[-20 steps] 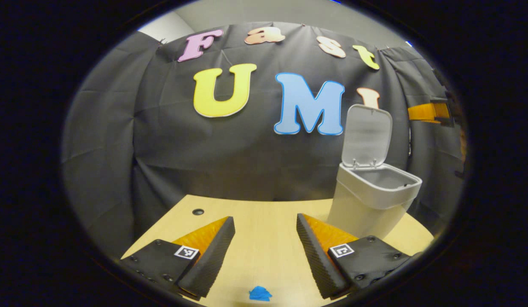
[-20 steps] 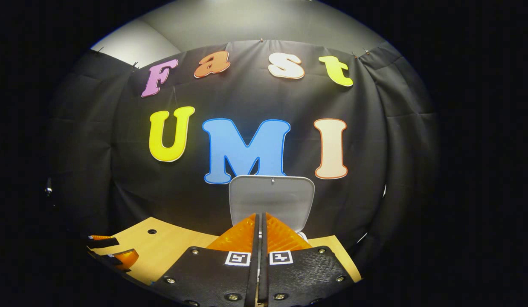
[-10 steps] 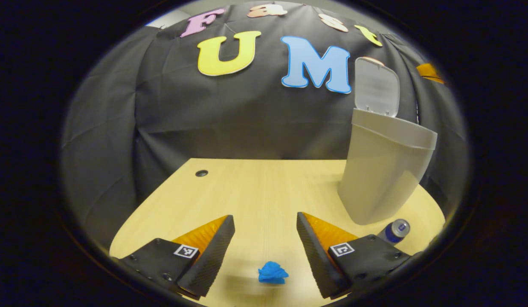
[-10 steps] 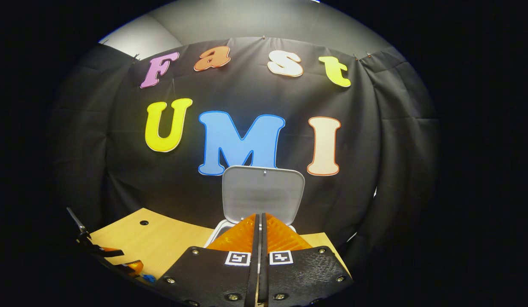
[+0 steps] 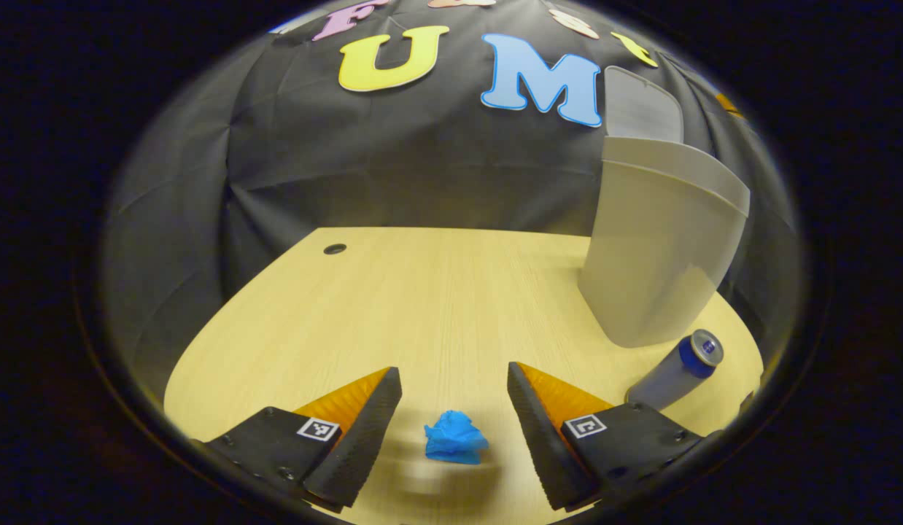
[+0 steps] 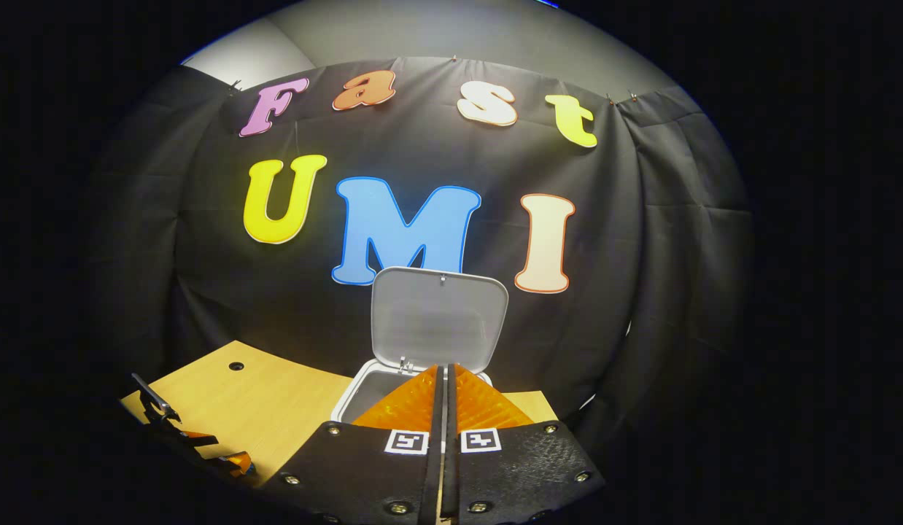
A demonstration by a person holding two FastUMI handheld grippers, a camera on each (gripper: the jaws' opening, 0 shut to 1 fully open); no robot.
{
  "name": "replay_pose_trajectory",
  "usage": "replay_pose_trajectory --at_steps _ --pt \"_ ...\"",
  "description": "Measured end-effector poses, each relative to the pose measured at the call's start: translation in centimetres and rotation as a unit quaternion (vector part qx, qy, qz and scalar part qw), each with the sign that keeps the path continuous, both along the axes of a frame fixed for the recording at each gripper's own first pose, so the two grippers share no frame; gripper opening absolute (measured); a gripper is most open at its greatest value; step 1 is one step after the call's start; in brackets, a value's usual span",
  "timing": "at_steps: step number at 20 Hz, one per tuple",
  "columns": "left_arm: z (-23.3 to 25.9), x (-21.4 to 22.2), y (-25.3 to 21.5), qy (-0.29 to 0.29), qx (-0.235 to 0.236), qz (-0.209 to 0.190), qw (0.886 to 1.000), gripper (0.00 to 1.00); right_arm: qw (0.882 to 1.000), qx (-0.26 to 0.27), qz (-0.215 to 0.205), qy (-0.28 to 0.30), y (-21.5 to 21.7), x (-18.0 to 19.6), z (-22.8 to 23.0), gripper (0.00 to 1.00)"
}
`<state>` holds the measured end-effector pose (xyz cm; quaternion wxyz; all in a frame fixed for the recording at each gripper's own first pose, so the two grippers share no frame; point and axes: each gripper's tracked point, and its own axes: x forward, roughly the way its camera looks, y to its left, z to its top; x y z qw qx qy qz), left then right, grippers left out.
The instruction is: Press the lid of the desktop garbage bin to open it, pick up the crumpled paper on the desktop and throw it into the bin, then pick up the pop can on the desktop and drop it into the bin, and finally close the garbage bin lid.
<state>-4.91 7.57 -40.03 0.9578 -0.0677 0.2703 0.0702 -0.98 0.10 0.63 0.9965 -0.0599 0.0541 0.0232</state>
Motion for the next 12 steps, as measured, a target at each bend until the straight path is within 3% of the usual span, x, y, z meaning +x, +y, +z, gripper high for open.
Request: replay_pose_trajectory --at_steps 12 --pt "-5.1 -0.4 -1.3 0.05 -0.004 -0.002 0.999 0.96 0.999 -0.025 -0.01 0.026 -1.4 -1.1 -1.3 0.02"
